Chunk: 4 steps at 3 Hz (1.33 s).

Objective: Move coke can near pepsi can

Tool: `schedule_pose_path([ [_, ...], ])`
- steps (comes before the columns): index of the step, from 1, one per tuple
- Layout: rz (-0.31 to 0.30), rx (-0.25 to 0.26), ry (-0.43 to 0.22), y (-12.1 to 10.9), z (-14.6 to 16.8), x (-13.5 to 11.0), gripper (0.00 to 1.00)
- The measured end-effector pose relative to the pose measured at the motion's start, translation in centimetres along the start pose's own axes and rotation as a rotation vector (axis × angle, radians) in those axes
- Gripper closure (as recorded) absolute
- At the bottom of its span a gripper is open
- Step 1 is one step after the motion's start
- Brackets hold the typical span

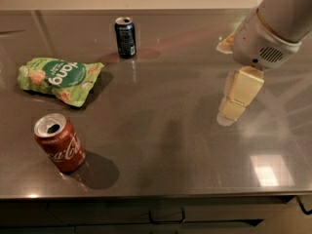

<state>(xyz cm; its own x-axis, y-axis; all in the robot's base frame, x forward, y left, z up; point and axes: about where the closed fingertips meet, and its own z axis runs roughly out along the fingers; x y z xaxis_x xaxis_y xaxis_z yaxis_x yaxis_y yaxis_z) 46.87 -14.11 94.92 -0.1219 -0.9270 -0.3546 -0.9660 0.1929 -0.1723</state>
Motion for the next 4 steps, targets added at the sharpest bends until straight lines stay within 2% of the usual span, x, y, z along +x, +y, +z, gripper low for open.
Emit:
schedule_pose_path([
  [1,-0.046,-0.041,-0.102,0.8,2.7,-3.6,0.0],
  [3,-0.142,-0.116,-0.28,4.9,5.0,-10.3,0.0],
  [4,-0.178,-0.145,-0.338,7.1,6.2,-13.5,0.0],
])
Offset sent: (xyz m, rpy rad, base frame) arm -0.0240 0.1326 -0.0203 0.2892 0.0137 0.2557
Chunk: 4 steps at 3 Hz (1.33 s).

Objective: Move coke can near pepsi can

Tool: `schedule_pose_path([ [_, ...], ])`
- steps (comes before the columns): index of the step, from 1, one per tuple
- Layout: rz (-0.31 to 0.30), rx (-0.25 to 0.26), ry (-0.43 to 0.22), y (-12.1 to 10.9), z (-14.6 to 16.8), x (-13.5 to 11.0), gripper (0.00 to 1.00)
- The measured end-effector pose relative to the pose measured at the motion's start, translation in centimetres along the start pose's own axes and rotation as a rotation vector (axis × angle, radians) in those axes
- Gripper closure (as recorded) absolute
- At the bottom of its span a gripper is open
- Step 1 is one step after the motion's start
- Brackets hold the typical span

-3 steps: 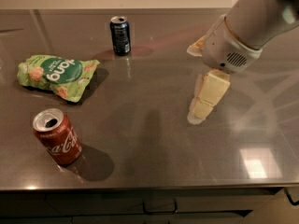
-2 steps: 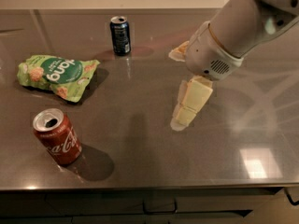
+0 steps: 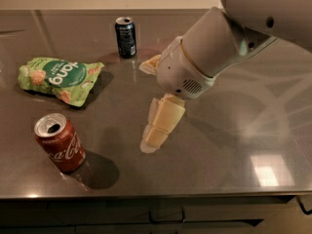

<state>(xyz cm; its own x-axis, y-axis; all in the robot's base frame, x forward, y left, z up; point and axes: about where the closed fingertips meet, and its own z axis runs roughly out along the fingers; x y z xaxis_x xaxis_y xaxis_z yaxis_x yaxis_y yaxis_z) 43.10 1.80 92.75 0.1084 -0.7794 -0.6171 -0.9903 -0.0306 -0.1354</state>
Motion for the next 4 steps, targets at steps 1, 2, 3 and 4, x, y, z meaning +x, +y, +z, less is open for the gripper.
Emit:
schedule_pose_path([
  [1,0.025,-0.015,-0.029,0.7,2.4,-1.6,0.0],
  [2,0.044,-0.044,-0.057,1.7,4.1,-2.8,0.0],
  [3,0.042,-0.056,-0.077,2.6,5.6,-3.7,0.0],
  [4,0.032,-0.059,-0.125,2.6,7.3,-5.0,0.0],
])
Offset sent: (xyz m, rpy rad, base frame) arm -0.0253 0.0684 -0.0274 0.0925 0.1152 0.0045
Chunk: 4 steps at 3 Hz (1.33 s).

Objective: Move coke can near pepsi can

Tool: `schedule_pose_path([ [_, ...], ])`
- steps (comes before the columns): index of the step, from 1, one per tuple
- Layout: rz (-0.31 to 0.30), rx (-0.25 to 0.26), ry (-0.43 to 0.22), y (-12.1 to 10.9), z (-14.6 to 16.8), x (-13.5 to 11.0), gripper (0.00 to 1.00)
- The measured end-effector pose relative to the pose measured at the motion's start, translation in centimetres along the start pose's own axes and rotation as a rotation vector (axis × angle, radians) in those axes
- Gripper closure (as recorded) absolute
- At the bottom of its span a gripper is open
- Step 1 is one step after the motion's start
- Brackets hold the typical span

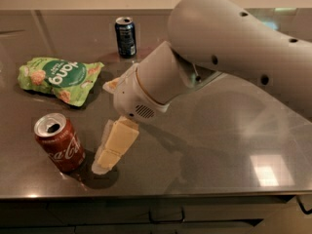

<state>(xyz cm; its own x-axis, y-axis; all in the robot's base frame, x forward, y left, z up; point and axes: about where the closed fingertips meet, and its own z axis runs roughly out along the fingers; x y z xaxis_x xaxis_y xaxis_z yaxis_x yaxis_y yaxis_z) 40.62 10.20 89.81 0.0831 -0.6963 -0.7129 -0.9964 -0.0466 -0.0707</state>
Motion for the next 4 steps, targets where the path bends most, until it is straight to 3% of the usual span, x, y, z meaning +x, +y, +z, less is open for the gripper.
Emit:
schedule_pose_path([
  [2,-0.006,-0.004,-0.056,-1.2,3.5,-1.9,0.0],
  [4,0.012,-0.043,-0.09,-0.8,5.5,-3.9,0.0],
])
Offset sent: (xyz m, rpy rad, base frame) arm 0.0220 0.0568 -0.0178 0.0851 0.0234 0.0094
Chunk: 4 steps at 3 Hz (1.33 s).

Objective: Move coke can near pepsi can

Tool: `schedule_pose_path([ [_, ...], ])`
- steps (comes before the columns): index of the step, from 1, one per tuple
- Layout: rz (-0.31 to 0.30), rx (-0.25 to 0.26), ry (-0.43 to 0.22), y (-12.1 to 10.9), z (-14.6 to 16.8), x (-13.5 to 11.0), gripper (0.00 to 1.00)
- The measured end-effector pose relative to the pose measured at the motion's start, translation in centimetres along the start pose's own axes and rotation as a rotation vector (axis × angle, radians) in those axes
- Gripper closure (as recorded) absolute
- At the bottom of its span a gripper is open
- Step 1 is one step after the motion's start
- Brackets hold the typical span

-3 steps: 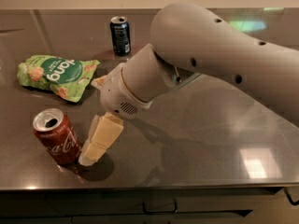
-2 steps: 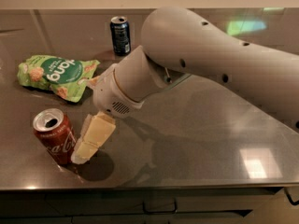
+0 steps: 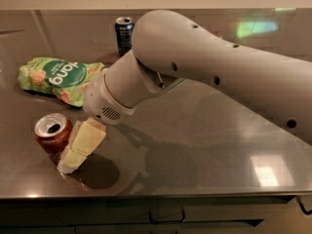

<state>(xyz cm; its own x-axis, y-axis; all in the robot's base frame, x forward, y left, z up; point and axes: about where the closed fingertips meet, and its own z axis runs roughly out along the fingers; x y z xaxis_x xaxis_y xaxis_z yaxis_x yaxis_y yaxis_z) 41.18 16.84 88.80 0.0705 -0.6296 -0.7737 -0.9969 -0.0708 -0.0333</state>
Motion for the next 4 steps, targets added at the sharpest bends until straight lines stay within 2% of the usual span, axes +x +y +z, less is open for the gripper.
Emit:
schedule_pose_path([
  [1,0.004,-0.033,-0.019,0.6,0.7,-0.7,0.0],
  [2,0.01,-0.065,-0.029,1.0,1.0,-1.1,0.18],
  [3,0.014,-0.087,-0.031,1.1,0.7,-1.2,0.4],
  [4,0.025,-0.076,-0.02,0.4,-0.6,-1.2,0.64],
])
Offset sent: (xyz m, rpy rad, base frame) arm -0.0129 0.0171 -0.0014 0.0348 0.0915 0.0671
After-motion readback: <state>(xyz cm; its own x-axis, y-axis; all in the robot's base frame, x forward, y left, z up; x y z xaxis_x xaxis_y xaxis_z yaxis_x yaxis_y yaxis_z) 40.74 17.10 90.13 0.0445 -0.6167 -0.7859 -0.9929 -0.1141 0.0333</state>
